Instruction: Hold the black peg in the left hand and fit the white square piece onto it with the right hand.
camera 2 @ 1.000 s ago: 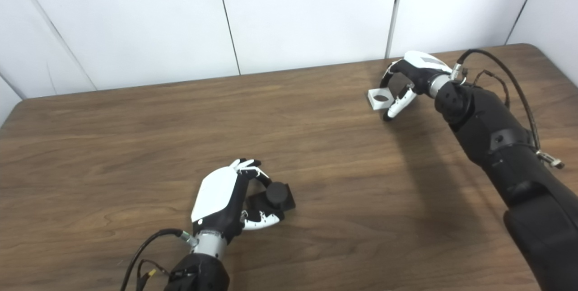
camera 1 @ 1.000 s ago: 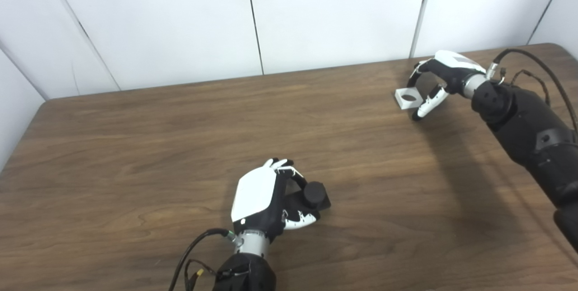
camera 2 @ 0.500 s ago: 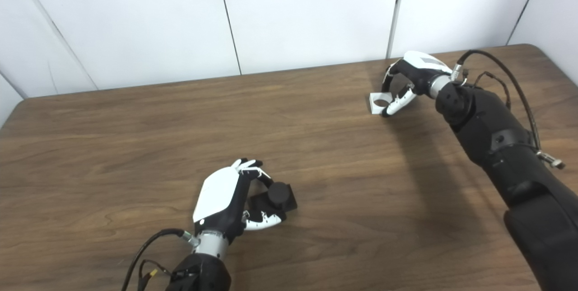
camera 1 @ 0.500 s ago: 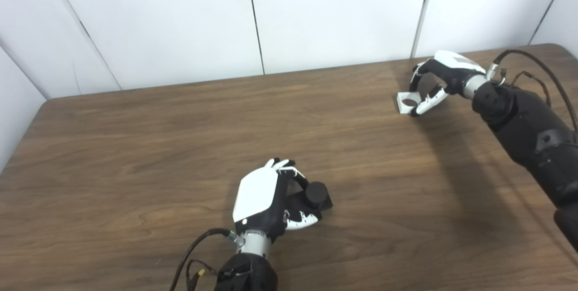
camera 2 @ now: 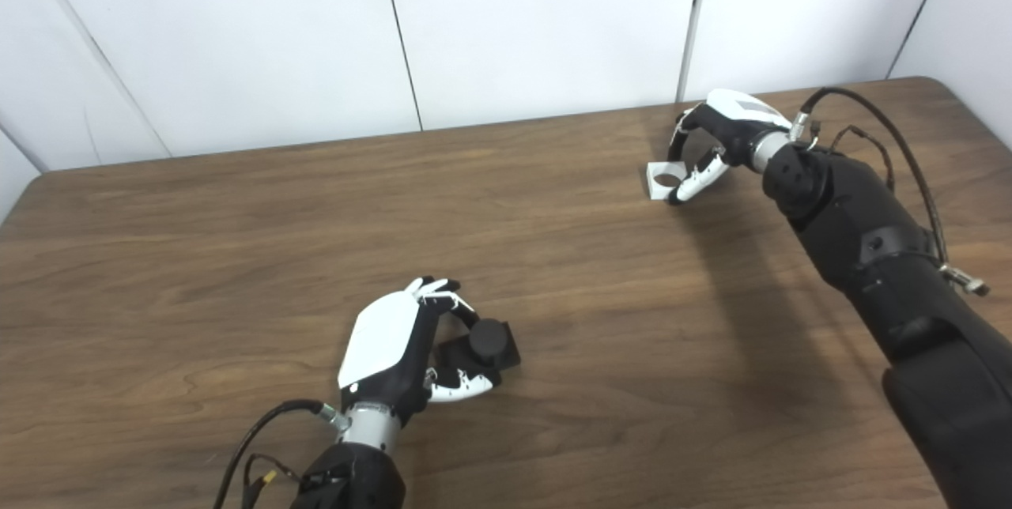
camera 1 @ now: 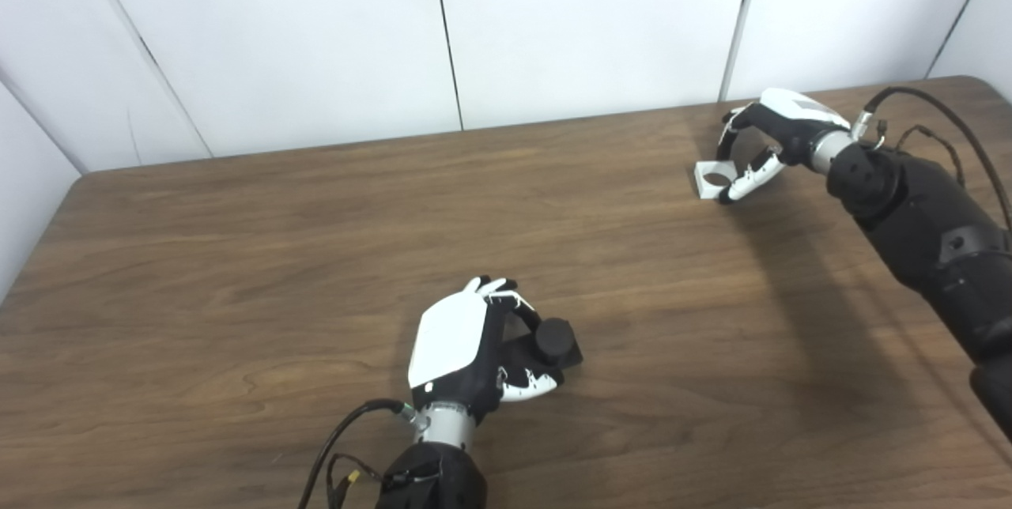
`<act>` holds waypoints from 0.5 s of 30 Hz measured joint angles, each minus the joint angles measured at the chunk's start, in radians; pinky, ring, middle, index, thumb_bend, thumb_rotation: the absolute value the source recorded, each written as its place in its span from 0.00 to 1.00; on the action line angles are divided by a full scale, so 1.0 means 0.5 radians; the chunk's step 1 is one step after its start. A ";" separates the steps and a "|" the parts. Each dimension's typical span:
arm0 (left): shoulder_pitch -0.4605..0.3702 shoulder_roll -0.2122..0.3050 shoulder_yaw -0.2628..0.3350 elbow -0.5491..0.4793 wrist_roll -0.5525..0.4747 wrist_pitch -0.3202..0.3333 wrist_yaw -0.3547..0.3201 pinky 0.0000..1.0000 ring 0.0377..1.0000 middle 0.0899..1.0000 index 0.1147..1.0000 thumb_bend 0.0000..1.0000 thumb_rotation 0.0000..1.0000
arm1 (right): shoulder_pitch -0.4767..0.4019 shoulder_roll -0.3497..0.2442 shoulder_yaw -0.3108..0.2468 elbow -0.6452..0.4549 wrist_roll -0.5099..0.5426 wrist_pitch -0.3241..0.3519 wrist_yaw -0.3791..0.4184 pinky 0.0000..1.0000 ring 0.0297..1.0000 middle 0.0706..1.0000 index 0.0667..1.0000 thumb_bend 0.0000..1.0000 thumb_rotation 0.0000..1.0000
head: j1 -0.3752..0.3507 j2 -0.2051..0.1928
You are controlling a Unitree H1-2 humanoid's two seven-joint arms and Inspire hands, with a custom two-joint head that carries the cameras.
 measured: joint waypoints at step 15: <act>0.002 -0.005 0.001 0.000 0.001 0.000 0.000 0.83 0.93 0.85 0.42 0.50 0.08 | 0.020 0.000 -0.001 0.001 0.004 -0.037 -0.071 0.86 0.95 0.87 0.45 0.52 0.14 | 0.000 0.000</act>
